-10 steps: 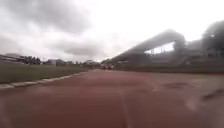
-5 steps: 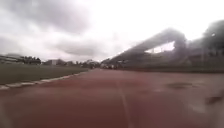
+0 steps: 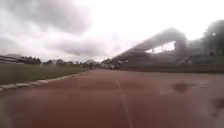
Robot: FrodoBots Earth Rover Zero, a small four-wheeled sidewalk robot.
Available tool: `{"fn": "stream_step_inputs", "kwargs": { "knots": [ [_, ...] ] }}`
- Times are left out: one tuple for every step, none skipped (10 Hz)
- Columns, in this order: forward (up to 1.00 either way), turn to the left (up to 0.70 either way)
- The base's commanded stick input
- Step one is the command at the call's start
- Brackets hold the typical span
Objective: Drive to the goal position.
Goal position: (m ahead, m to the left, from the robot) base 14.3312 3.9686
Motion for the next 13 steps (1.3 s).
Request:
{"fn": "stream_step_inputs", "kwargs": {
  "knots": [
    [0.50,0.02],
    [0.50,0.02],
    [0.50,0.02],
    [0.50,0.02],
    [0.50,0.02],
    [0.50,0.02],
    [0.50,0.02],
    [0.50,0.02],
    [0.50,0.02],
    [0.50,0.02],
    [0.50,0.02],
    [0.50,0.02],
    [0.50,0.02]
  ]
}}
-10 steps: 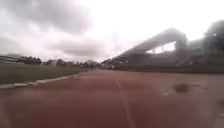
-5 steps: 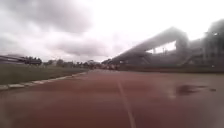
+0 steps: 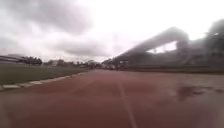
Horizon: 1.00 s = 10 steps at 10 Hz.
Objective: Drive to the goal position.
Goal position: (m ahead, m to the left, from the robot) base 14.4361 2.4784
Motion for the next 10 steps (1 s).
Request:
{"fn": "stream_step_inputs", "kwargs": {
  "knots": [
    [0.50,0.02],
    [0.50,0.02],
    [0.50,0.02],
    [0.50,0.02],
    [0.50,0.02],
    [0.50,0.02],
    [0.50,0.02],
    [0.50,0.02],
    [0.50,0.02],
    [0.50,0.02]
  ]
}}
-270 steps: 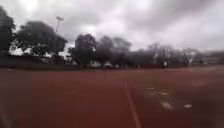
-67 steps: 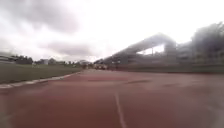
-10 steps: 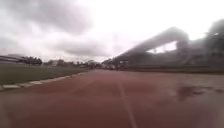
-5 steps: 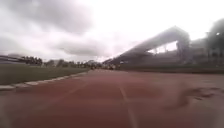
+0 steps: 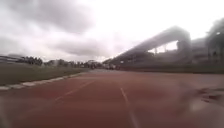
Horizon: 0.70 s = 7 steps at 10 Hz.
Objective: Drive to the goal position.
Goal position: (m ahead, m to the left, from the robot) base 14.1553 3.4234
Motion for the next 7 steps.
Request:
{"fn": "stream_step_inputs", "kwargs": {
  "knots": [
    [0.50,0.02],
    [0.50,0.02],
    [0.50,0.02],
    [0.50,0.02],
    [0.50,0.02],
    [0.50,0.02],
    [0.50,0.02]
  ]
}}
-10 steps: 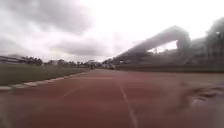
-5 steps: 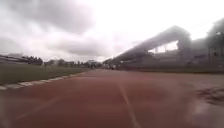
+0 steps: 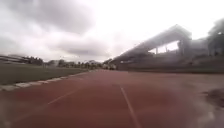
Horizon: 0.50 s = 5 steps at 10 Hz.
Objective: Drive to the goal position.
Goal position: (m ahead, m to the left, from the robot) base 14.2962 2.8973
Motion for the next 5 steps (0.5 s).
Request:
{"fn": "stream_step_inputs", "kwargs": {
  "knots": [
    [0.50,0.02],
    [0.50,0.02],
    [0.50,0.02],
    [0.50,0.02],
    [0.50,0.02]
  ]
}}
